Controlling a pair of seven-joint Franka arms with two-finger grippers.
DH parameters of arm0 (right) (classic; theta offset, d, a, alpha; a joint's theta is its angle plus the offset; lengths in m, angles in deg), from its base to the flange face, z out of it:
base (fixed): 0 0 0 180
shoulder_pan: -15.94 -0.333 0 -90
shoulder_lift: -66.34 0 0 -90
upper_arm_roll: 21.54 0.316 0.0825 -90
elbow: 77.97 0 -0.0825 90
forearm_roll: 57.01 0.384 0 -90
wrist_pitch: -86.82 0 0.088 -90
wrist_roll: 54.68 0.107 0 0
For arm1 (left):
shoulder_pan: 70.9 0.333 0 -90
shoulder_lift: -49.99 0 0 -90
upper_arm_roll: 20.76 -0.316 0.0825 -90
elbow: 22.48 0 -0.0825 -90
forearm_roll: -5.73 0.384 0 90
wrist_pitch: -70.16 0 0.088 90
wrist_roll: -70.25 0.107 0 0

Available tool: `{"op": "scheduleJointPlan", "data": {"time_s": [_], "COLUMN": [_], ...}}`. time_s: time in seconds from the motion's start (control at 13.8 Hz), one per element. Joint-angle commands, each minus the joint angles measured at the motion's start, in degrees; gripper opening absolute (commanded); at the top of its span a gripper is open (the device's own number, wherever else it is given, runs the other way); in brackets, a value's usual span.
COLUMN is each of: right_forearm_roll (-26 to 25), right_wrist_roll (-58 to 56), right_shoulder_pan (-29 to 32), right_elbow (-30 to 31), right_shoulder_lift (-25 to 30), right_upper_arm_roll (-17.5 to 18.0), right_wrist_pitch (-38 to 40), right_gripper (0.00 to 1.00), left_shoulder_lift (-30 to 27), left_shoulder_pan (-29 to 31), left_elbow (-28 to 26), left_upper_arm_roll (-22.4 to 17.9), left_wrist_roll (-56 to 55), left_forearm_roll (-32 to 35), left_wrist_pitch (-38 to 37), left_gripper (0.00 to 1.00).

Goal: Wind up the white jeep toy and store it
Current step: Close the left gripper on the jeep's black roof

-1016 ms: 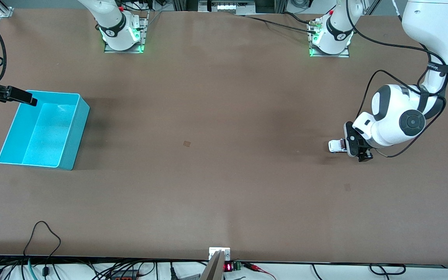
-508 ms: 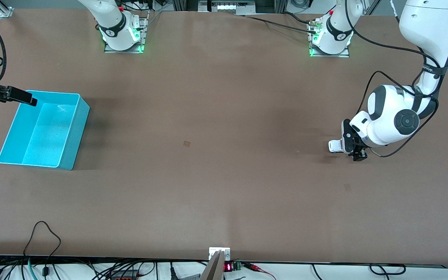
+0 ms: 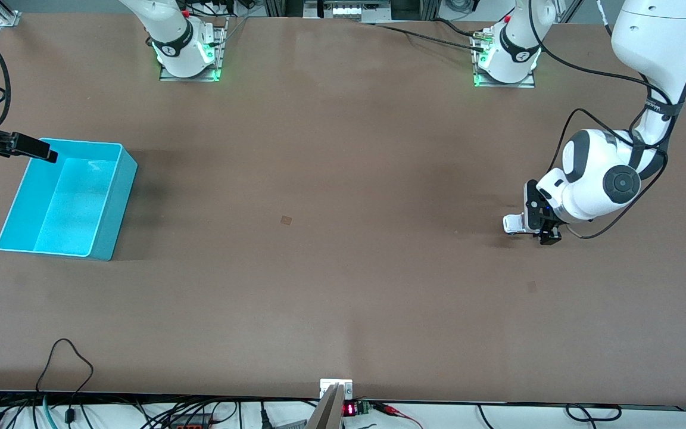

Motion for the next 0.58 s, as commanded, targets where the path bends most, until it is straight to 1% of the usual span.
{"op": "scheduleJointPlan", "data": {"time_s": [0.0,0.29,0.51], "right_forearm_roll": [0.4,0.4,0.4], "right_wrist_roll": [0.5,0.5,0.5], "right_shoulder_pan": [0.3,0.3,0.3], "right_elbow": [-0.3,-0.3,-0.3], "right_shoulder_lift": [0.0,0.0,0.0], "right_upper_arm_roll": [0.2,0.2,0.2], "right_wrist_pitch": [0.7,0.7,0.7], "right_gripper": [1.0,1.0,1.0], "left_shoulder_lift": [-0.5,-0.4,-0.3], "left_shoulder_pan": [1.3,1.5,1.8], "left_elbow": [-1.7,-1.8,-1.9], "left_upper_arm_roll": [0.7,0.7,0.7], "left_wrist_roll": [1.8,1.9,1.9], "left_forearm_roll": [-0.5,-0.3,-0.3], "left_wrist_pitch": [1.5,2.1,2.4], "left_gripper": [1.0,1.0,0.96]}}
